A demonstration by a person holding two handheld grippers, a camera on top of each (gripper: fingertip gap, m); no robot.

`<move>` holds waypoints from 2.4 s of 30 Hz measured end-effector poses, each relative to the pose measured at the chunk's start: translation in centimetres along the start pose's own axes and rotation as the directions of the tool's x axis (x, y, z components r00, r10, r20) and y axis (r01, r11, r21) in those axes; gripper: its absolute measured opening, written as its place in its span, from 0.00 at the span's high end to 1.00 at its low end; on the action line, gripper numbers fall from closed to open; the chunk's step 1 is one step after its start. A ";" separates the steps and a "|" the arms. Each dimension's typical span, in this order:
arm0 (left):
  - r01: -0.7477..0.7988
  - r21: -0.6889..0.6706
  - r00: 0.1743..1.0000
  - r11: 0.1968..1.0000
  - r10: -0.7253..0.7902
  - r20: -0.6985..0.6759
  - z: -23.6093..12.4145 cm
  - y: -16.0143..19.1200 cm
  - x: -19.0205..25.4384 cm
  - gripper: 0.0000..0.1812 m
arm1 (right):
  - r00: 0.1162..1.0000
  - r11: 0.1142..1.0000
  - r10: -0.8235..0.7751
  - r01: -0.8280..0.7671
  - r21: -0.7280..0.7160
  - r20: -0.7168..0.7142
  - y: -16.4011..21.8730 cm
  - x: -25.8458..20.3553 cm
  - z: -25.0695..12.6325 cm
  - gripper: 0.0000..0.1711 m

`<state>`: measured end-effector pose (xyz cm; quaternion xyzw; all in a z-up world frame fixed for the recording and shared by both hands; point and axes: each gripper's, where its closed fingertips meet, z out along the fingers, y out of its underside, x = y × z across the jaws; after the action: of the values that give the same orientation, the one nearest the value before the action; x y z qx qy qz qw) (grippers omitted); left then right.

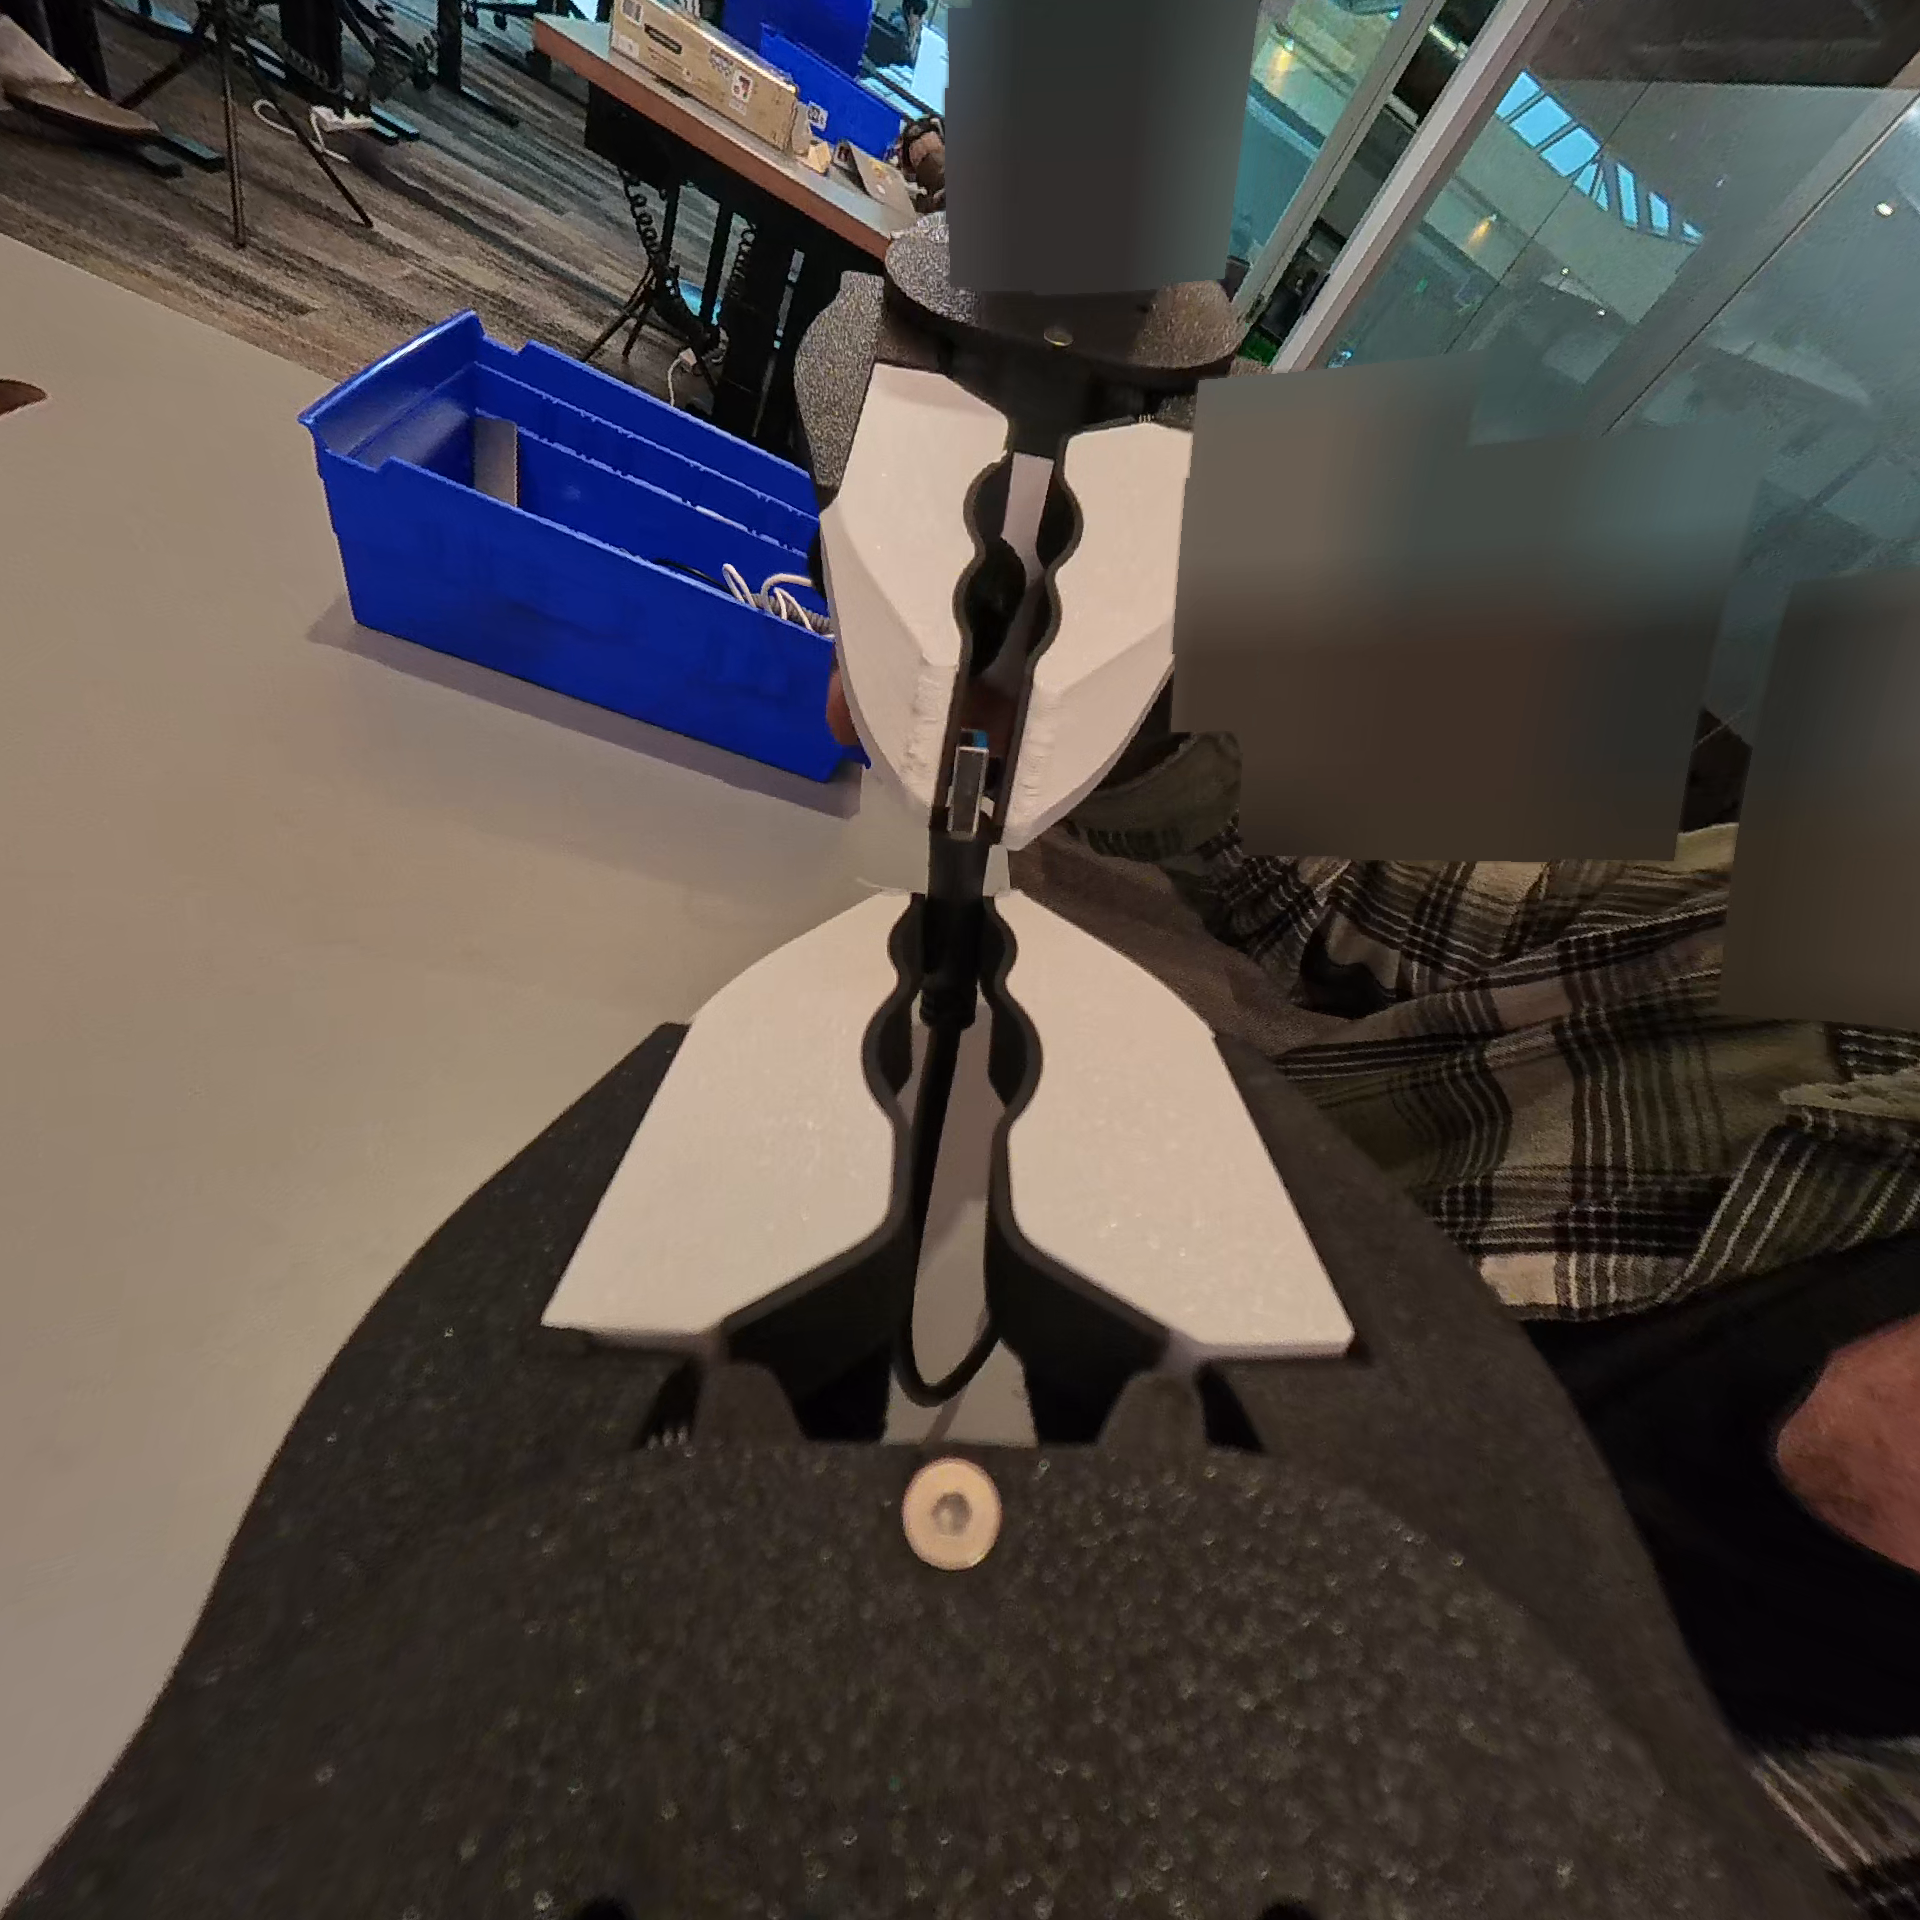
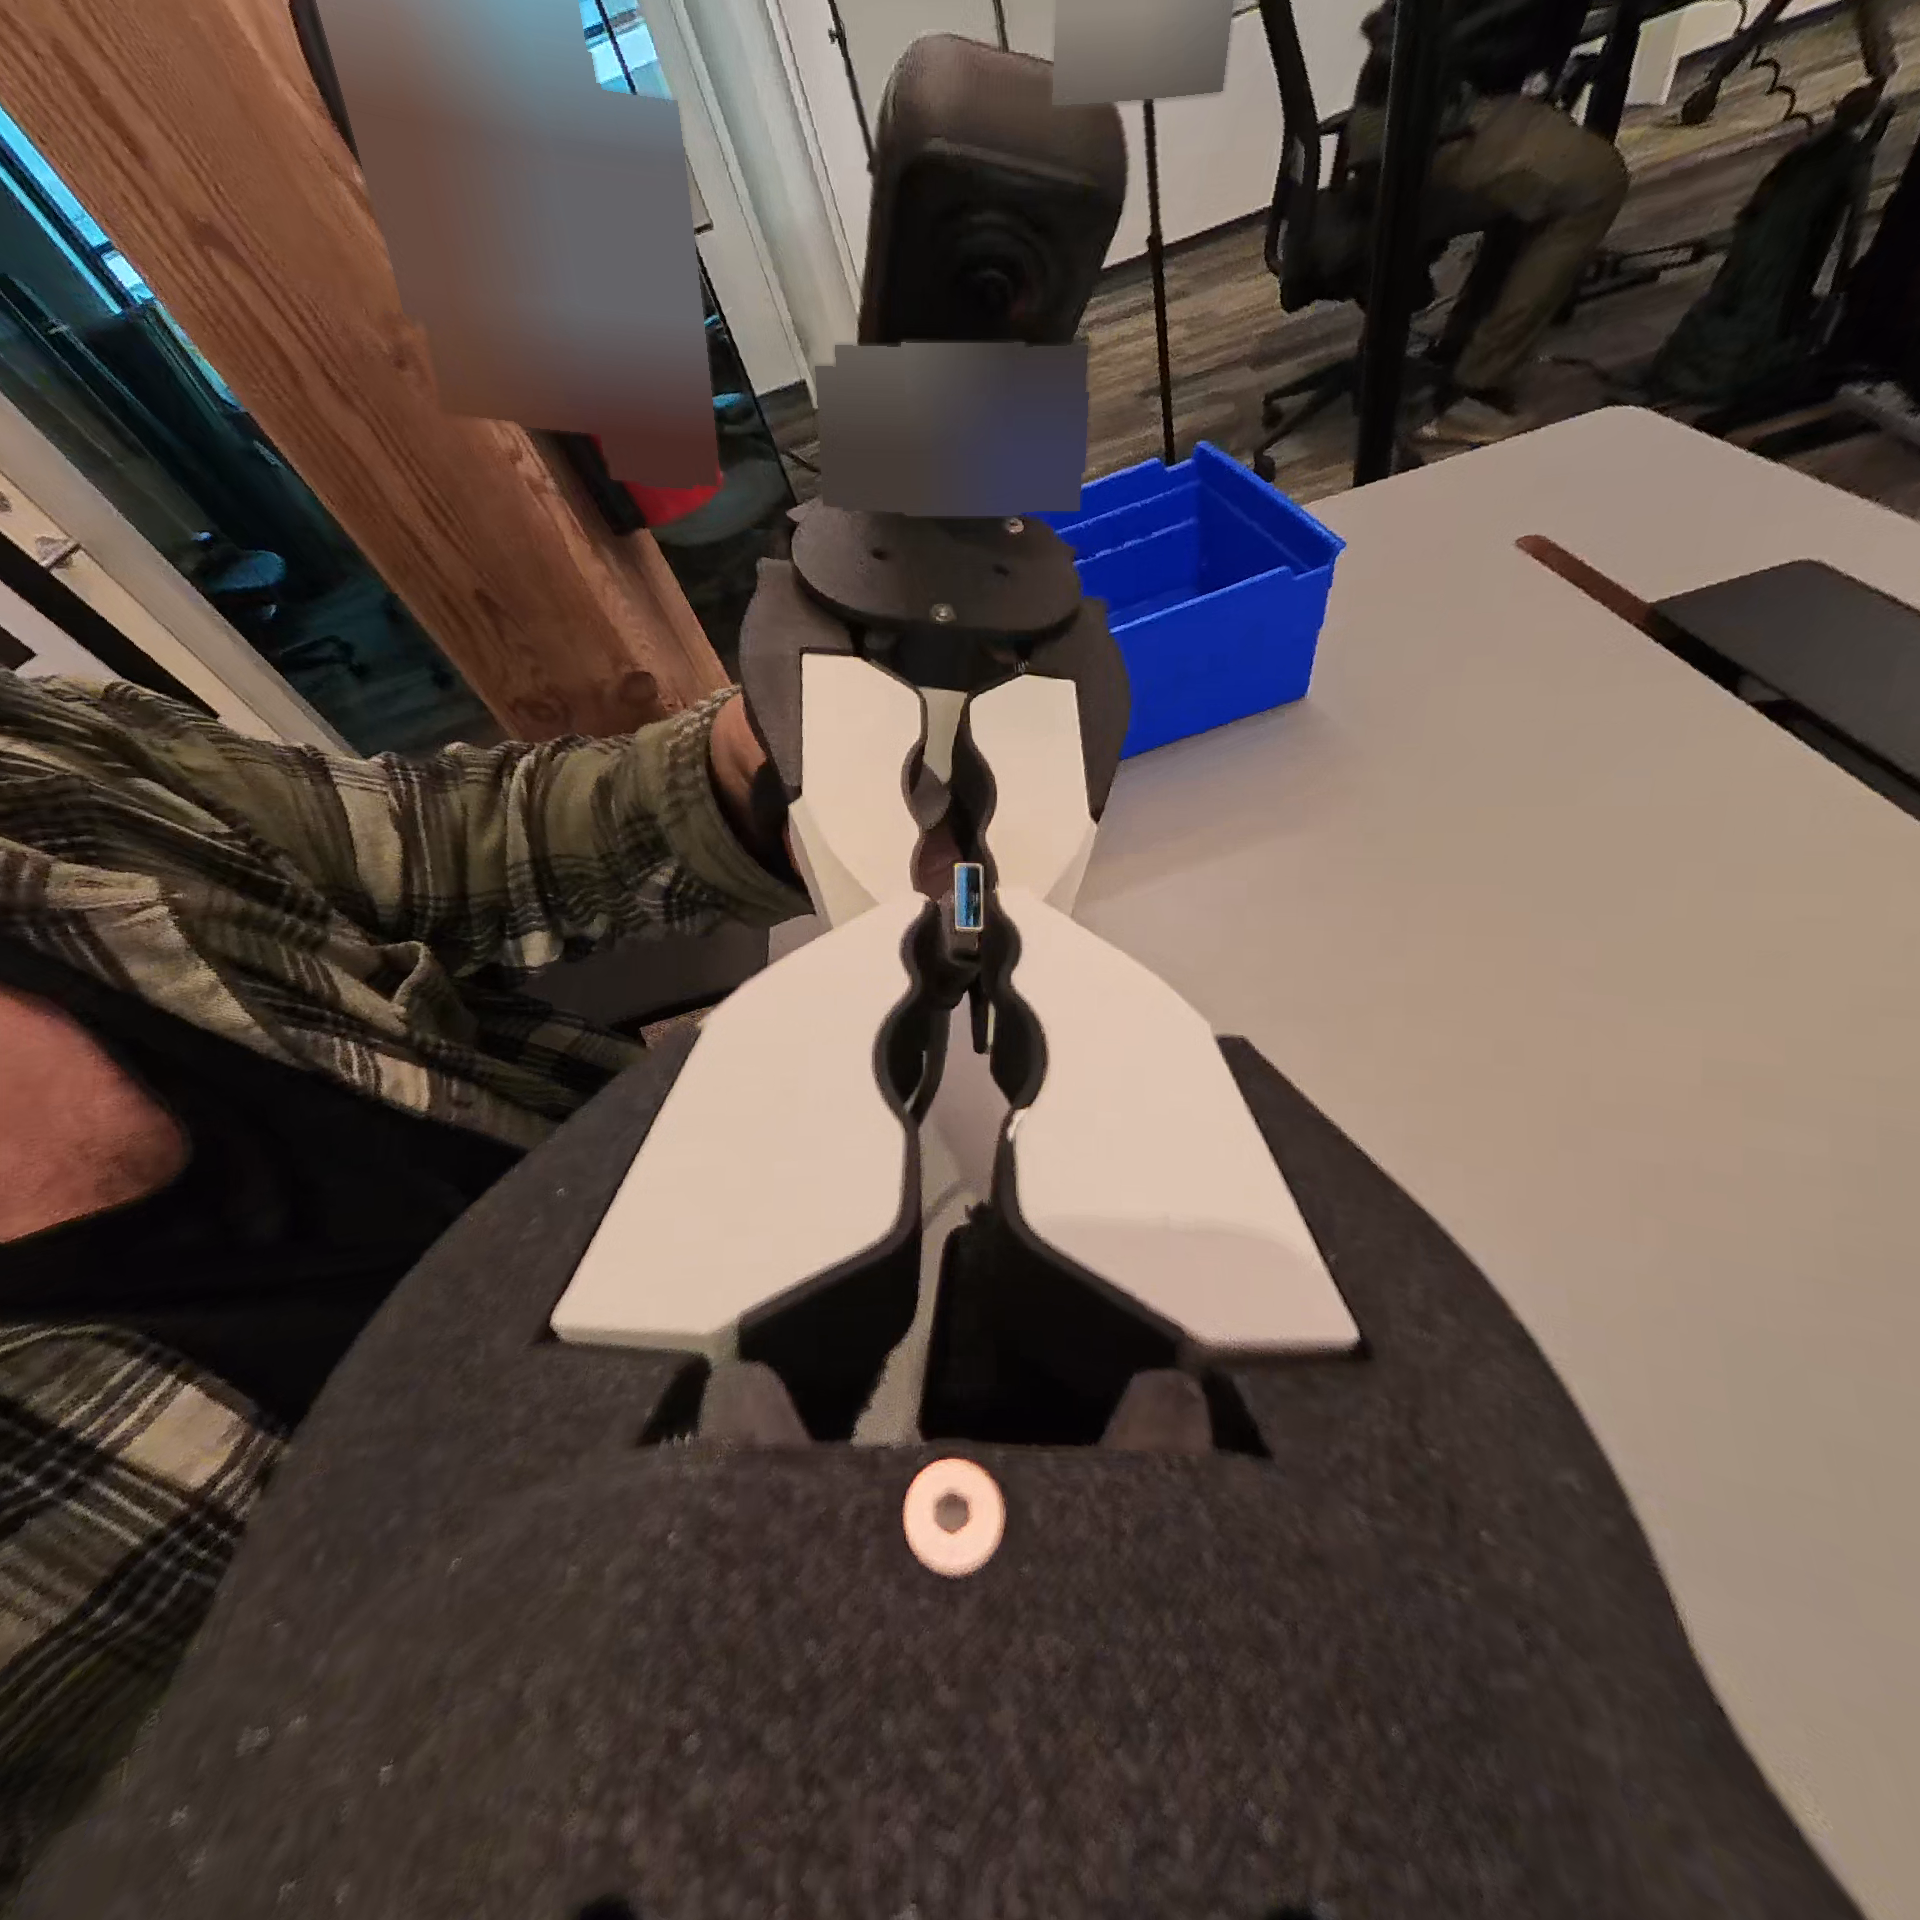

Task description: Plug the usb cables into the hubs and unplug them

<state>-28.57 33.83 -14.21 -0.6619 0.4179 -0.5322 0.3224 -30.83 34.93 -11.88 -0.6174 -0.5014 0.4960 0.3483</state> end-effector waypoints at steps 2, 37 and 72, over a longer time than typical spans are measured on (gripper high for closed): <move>0.004 0.015 1.000 1.000 -0.003 -0.022 0.1 -0.2 0.2 0.95 | 1.000 1.000 0.020 -0.020 0.009 0.000 -0.2 -0.2 -0.2 0.97; 0.069 0.156 0.990 0.985 -0.087 0.111 -8.6 4.5 0.2 0.71 | 0.255 0.920 0.215 -0.376 0.108 -0.943 16.8 15.6 -41.9 0.96; 0.007 0.311 0.835 0.950 -0.177 0.522 -17.2 8.3 -2.2 0.63 | 0.580 0.977 0.210 -0.102 0.185 -0.787 11.1 6.2 -17.8 0.61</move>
<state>-47.28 32.46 -18.52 -0.7489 0.1922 -0.3941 0.4968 -10.67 39.23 -19.13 -0.7940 -0.2040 0.2229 0.5275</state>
